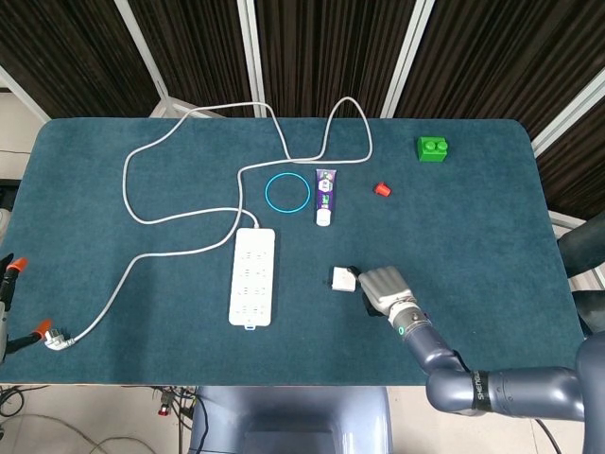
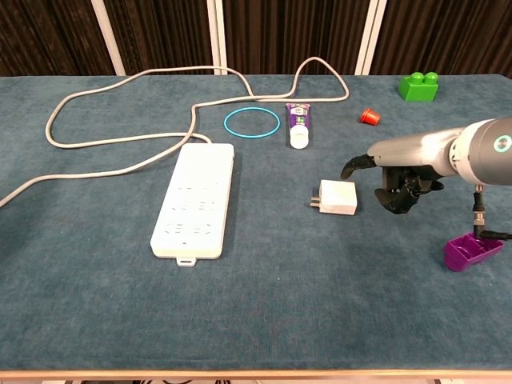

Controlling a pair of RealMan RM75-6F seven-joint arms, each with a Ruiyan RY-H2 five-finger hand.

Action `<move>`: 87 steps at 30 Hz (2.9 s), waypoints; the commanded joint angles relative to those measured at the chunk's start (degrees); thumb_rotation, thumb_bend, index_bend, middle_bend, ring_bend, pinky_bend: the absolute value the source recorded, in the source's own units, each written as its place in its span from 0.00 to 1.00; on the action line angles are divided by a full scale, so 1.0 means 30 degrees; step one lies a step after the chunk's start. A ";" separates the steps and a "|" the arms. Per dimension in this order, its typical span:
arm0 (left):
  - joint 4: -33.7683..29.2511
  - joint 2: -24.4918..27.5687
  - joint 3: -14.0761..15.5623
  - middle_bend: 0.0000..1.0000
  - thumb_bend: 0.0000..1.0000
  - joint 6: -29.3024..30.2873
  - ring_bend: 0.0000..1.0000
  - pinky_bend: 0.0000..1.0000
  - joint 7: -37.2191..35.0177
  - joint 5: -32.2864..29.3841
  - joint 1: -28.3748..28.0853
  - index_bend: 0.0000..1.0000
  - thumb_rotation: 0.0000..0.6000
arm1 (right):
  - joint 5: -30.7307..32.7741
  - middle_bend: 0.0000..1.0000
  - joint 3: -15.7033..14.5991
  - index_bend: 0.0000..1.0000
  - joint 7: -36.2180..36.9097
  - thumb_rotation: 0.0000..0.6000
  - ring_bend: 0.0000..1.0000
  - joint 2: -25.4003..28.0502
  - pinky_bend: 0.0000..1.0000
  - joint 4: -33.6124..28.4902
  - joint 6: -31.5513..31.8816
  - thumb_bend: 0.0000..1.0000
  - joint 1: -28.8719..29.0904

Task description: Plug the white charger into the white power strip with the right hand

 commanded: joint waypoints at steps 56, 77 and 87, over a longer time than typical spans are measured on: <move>0.0026 -0.0199 -0.0062 0.00 0.15 0.0309 0.00 0.00 0.0174 0.0108 0.0067 0.10 1.00 | 0.0834 0.85 -0.0572 0.14 0.0260 1.00 0.87 -0.0795 0.85 0.1100 -0.0251 0.80 0.1021; 0.0141 -0.0266 -0.0064 0.00 0.15 0.0340 0.00 0.00 0.0233 0.0200 0.0041 0.10 1.00 | 0.3301 0.85 -0.0235 0.15 -0.0418 1.00 0.87 -0.2105 0.85 0.3718 -0.1059 0.80 0.2284; 0.0178 -0.0306 -0.0087 0.00 0.15 0.0291 0.00 0.00 0.0304 0.0137 0.0012 0.10 1.00 | 0.3962 0.85 0.0212 0.17 -0.0600 1.00 0.87 -0.2710 0.85 0.4916 -0.0941 0.80 0.2717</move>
